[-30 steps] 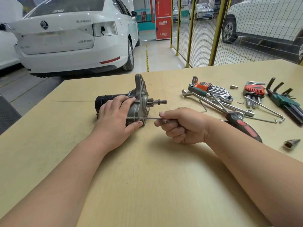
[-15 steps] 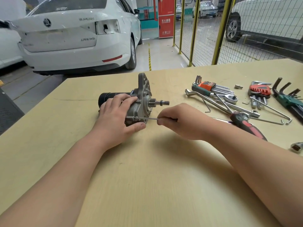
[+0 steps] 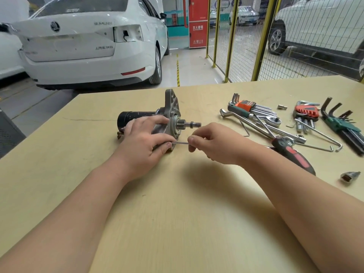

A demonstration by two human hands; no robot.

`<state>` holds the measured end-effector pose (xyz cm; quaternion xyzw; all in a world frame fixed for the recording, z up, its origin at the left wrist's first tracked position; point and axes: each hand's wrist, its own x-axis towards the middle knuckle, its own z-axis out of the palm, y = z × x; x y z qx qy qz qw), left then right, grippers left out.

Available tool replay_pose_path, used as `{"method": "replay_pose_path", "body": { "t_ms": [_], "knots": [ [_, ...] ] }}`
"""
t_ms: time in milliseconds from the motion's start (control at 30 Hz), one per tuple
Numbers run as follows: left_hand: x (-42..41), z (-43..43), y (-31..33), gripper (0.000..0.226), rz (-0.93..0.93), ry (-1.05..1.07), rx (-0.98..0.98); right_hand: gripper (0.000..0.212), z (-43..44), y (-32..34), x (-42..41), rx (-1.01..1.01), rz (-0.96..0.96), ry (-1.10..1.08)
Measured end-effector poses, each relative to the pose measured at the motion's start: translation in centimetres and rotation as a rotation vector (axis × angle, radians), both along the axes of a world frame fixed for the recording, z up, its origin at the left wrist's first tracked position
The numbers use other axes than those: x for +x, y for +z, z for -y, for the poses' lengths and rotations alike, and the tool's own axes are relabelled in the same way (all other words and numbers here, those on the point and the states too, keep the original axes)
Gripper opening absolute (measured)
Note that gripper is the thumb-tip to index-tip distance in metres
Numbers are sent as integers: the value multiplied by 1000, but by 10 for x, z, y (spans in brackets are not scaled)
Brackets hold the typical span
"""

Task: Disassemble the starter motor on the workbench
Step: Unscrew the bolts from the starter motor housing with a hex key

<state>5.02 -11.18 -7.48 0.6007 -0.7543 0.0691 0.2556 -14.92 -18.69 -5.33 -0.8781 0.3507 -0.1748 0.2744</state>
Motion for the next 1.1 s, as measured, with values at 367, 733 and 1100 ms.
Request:
{"method": "replay_pose_path", "body": {
  "t_ms": [367, 733, 1100],
  "knots": [
    [2, 1, 2, 6, -70, -67, -88, 45, 7, 48, -8, 380, -169, 35],
    [1, -1, 5, 26, -11, -37, -20, 30, -9, 42, 18, -242, -499, -1],
    [0, 1, 4, 4, 6, -107, -138, 12, -16, 53, 35, -223, -588, -36]
  ]
}}
